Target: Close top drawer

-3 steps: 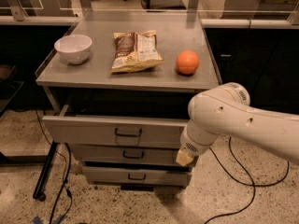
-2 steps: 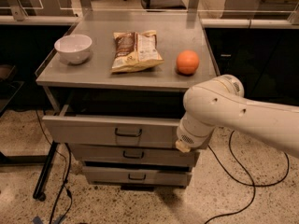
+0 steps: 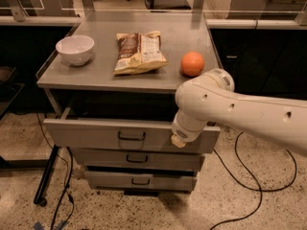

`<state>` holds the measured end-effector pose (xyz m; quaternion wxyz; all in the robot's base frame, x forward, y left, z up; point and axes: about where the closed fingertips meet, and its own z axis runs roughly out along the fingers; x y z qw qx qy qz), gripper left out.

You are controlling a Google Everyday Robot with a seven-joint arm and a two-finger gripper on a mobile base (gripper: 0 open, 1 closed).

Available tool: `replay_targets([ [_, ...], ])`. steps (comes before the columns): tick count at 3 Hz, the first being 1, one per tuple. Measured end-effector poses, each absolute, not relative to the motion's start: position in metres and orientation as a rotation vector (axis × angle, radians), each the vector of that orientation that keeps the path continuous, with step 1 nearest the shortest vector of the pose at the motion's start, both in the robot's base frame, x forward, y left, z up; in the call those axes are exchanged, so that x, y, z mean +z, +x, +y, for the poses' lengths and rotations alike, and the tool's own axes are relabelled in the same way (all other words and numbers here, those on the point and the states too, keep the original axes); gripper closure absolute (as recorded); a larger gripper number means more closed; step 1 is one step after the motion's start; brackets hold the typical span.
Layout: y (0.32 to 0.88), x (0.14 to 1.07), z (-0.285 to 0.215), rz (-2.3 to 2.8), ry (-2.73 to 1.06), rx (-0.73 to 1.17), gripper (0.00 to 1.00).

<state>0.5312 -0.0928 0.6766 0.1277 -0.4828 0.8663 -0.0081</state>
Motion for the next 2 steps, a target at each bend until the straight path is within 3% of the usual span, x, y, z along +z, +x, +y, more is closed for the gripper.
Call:
replay_targets([
  [2, 0.558, 0.667, -0.073, 2.489, -1.410, -0.101, 1.00],
])
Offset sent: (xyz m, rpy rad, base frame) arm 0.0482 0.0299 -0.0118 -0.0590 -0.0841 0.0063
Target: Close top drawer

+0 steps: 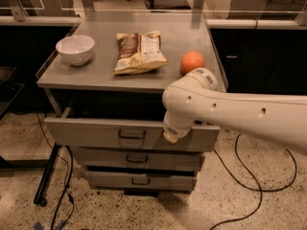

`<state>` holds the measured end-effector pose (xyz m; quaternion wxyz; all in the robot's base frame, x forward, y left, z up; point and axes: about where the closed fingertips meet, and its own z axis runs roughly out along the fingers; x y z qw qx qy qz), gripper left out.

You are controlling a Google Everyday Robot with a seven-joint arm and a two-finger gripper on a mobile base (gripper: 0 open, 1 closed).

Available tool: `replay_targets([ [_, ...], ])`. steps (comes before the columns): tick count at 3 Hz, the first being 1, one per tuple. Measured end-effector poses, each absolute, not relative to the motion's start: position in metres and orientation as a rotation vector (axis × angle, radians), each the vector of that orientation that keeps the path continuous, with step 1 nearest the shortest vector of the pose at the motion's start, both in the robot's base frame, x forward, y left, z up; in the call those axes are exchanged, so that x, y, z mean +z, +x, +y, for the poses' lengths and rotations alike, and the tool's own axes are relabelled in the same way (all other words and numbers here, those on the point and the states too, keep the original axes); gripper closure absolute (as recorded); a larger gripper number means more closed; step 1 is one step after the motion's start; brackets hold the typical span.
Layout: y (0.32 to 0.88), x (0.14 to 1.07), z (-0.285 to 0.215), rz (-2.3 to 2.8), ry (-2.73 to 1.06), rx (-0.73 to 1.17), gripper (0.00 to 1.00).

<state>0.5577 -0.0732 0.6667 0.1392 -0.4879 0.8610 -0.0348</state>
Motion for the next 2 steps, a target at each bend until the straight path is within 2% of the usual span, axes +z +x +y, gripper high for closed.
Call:
replay_targets([
  [2, 0.5758, 0.6663, -0.0651, 2.466, -1.409, -0.146, 1.00],
])
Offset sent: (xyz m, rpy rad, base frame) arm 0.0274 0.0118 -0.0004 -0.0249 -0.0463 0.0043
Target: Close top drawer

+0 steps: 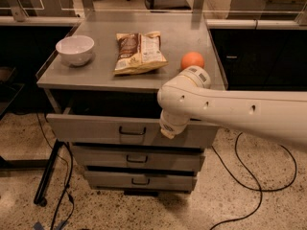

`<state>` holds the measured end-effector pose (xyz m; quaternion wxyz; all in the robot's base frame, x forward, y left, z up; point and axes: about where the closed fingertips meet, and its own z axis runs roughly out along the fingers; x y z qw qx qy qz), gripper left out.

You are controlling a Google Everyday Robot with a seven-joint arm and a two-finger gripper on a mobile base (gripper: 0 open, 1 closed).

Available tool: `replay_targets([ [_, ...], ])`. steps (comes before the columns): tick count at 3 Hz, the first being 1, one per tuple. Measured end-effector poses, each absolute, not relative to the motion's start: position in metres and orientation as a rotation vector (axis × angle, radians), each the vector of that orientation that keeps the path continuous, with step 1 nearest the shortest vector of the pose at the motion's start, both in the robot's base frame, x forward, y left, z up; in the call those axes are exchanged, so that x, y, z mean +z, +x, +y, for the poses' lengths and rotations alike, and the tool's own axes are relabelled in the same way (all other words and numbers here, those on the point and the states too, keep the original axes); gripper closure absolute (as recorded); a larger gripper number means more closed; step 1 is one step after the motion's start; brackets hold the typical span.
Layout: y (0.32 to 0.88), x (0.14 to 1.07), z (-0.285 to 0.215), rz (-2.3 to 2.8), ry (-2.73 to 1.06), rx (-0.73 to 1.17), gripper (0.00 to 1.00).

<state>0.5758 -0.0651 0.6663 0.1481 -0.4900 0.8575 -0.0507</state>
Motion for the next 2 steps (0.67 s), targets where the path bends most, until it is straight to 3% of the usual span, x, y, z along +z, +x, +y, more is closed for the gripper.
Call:
replay_targets([
  [2, 0.5758, 0.6663, -0.0651, 2.466, -1.409, -0.146, 0.58],
])
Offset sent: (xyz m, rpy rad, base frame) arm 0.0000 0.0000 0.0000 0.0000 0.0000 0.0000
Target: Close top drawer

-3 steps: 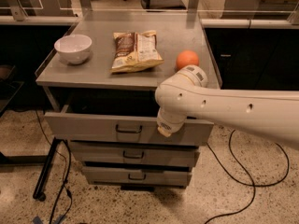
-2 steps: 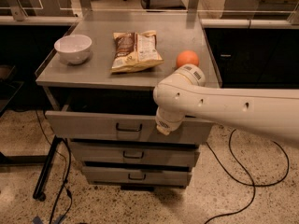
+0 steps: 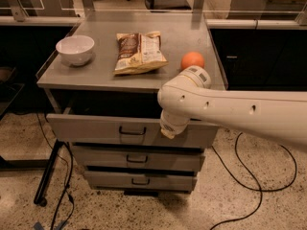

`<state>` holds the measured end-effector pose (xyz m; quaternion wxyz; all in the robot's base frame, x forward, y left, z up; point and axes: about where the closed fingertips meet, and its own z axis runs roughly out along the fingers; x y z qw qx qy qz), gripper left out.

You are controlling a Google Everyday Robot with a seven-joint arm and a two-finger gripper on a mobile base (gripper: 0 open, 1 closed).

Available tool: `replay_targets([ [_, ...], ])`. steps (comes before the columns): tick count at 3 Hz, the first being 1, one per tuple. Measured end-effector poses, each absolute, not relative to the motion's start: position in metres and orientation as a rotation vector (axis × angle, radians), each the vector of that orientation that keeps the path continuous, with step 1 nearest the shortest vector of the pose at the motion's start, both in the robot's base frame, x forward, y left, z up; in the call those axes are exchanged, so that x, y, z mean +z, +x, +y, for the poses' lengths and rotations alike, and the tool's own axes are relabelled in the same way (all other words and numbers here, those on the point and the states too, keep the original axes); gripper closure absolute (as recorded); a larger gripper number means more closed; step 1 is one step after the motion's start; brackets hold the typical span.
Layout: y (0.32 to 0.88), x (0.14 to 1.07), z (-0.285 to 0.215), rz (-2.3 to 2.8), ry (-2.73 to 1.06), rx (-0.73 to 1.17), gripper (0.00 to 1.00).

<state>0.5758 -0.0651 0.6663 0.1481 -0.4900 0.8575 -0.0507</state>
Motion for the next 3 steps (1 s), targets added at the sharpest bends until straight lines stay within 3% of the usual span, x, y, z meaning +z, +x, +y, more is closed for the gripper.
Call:
replay_targets([
  [2, 0.5757, 0.6663, -0.0651, 2.466, -1.409, -0.146, 0.04],
  [3, 0.5757, 0.6663, -0.0651, 2.466, -1.409, -0.146, 0.00],
])
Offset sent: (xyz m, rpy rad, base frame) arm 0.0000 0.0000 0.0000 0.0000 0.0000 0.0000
